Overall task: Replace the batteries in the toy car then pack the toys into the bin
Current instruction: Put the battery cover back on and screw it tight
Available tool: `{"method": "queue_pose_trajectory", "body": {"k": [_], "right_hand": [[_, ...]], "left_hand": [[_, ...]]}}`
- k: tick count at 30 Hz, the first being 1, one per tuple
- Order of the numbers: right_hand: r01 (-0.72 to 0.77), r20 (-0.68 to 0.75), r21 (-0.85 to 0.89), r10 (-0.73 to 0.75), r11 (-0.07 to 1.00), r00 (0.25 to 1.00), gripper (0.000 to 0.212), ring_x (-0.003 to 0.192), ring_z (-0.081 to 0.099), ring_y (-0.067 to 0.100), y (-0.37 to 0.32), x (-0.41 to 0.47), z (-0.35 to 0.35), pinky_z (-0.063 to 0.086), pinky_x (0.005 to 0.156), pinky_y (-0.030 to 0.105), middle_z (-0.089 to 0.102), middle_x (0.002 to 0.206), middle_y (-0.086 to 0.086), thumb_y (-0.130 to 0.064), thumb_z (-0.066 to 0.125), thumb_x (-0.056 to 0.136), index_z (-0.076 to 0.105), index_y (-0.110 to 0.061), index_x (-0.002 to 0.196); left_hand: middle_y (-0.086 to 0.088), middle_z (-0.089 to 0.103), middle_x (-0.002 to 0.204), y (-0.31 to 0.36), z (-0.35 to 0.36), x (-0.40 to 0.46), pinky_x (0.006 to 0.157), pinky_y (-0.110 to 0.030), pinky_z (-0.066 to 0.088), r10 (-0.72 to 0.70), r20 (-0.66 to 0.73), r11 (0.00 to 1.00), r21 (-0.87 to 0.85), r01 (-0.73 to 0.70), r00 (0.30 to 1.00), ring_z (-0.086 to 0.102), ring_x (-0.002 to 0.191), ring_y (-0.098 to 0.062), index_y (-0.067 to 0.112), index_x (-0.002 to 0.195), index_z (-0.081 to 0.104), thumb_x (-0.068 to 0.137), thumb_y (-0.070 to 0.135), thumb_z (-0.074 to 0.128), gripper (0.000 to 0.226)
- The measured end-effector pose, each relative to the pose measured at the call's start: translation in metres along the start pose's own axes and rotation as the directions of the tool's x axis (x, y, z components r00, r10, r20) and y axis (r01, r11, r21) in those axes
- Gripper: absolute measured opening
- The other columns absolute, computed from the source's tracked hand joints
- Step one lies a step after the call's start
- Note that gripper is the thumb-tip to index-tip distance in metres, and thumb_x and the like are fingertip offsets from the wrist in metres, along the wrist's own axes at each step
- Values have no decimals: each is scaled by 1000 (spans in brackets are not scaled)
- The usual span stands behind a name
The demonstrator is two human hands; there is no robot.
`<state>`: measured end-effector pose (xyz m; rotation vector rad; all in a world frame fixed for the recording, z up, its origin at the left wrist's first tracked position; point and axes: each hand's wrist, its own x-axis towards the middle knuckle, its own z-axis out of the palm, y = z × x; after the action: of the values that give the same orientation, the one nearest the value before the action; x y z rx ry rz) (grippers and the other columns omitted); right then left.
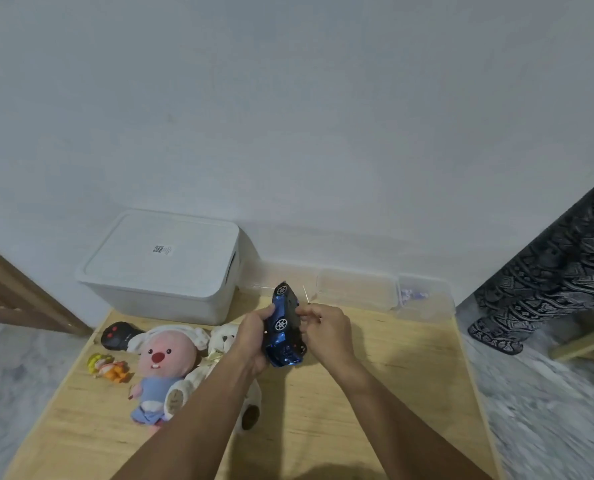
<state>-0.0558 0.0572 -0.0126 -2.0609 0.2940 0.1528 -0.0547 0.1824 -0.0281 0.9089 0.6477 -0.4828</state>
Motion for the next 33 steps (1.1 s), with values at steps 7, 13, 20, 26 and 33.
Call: {"method": "queue_pose_trajectory", "body": {"k": [7, 13, 20, 26, 33], "right_hand": [[-199, 92, 177, 185, 964, 978, 34, 82, 70, 19, 26, -2, -8, 60, 77, 38, 73, 88, 1, 0, 50, 88, 75, -22, 80], [-276, 119, 142, 260, 951, 958, 31, 85, 70, 26, 57, -5, -15, 60, 76, 42, 74, 90, 8, -2, 51, 85, 73, -21, 76], [-305, 221, 147, 269, 941, 937, 31, 78, 72, 34, 85, -2, -37, 59, 72, 53, 75, 81, 11, 3, 49, 80, 75, -14, 73], [-335, 158, 278, 301, 900, 940, 23, 64, 65, 23, 86, 5, -73, 57, 57, 33, 63, 93, 14, 9, 48, 89, 63, -9, 88], [-331, 45, 362, 338, 871, 940, 13, 63, 68, 25, 89, 35, -111, 58, 58, 36, 67, 82, 14, 5, 67, 83, 61, -5, 88]], "left_hand": [[-6, 74, 89, -16, 8, 0, 59, -26, 57, 299, -64, 861, 449, -240, 952, 71, 75, -19, 13, 104, 69, 88, 6, 66, 19], [-10, 61, 105, -50, 18, 10, 79, -25, 48, 539, 5, 399, 879, -261, 842, 64, 92, -24, 11, 114, 69, 83, 27, 73, 36], [-10, 57, 117, -73, 34, 13, 89, -30, 46, 545, 93, 159, 964, -212, 833, 57, 107, -26, 10, 120, 66, 87, 23, 66, 35], [-6, 49, 134, -78, 43, 14, 95, -33, 45, 570, 51, 125, 981, -148, 820, 46, 123, -24, 14, 137, 52, 82, 21, 71, 59], [-8, 58, 128, -60, 81, 23, 92, -29, 43, 610, 15, 280, 931, -233, 792, 50, 120, -24, 8, 136, 53, 84, 20, 66, 55]]}}
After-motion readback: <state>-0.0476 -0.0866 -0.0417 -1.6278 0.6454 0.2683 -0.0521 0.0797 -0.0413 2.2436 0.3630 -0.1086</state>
